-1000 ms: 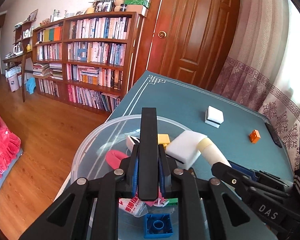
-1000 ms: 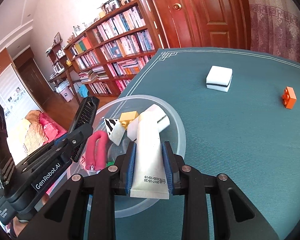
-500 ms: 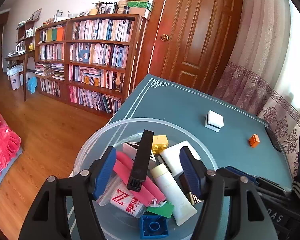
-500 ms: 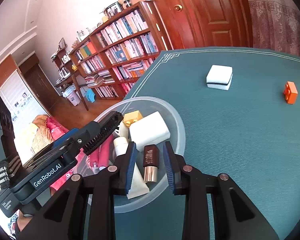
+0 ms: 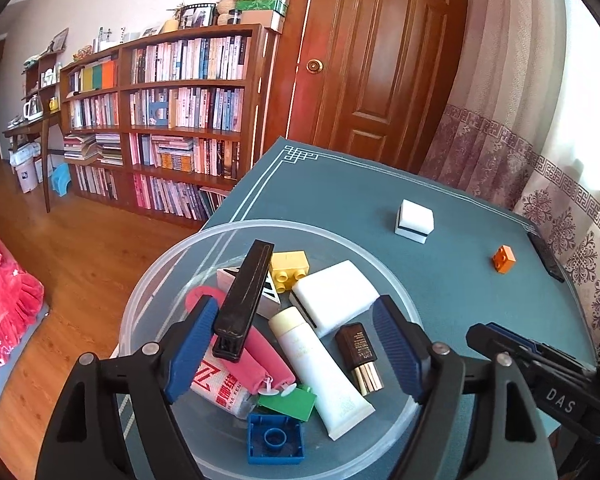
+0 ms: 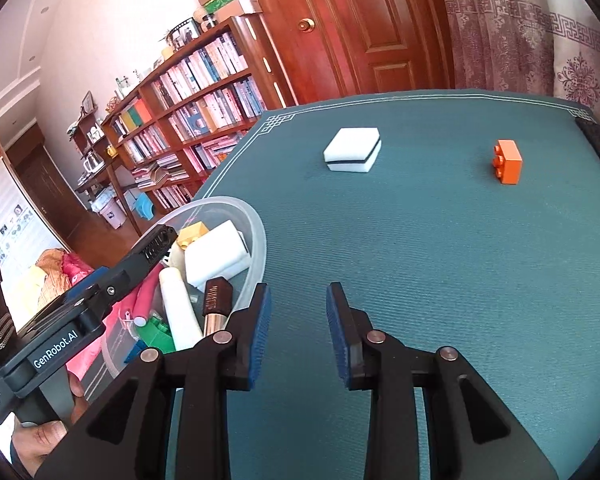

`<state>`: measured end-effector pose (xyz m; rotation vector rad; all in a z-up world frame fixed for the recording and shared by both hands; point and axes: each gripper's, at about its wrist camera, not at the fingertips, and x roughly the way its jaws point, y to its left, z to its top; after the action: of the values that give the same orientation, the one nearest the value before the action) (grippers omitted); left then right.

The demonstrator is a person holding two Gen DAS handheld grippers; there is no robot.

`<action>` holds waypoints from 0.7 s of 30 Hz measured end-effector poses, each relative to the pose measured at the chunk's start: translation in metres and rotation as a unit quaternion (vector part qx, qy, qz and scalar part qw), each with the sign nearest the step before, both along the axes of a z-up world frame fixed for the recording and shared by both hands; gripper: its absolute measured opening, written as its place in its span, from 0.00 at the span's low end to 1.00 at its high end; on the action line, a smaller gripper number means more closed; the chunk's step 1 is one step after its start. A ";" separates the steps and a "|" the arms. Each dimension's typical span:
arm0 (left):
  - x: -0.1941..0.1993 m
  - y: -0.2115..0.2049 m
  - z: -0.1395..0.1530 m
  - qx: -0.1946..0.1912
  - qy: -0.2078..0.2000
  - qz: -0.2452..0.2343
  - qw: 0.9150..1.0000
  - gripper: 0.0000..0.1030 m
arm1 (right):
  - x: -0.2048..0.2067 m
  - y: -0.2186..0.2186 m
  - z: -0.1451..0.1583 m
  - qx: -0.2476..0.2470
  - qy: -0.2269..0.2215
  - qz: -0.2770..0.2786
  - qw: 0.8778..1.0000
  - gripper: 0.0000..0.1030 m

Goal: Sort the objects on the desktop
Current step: 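Withdraw both open tools from the bowl toward the orange brick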

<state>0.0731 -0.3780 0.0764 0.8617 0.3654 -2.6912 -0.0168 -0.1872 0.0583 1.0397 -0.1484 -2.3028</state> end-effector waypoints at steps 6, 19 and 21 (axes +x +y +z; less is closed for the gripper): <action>-0.002 0.012 0.001 -0.014 -0.006 -0.006 1.000 0.82 | -0.003 0.027 -0.012 0.003 -0.009 -0.033 0.999 0.41; -0.008 0.046 0.009 -0.047 -0.007 -0.027 0.999 0.96 | -0.010 0.085 -0.028 -0.002 -0.028 -0.085 0.996 0.41; -0.010 0.053 0.011 -0.053 -0.006 -0.030 0.998 0.98 | -0.011 0.093 -0.029 -0.004 -0.029 -0.093 0.995 0.41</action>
<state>0.0632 -0.3250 0.0872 0.8700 0.1941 -2.7320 -0.0282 -0.0944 0.0296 1.1305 -0.2879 -2.4357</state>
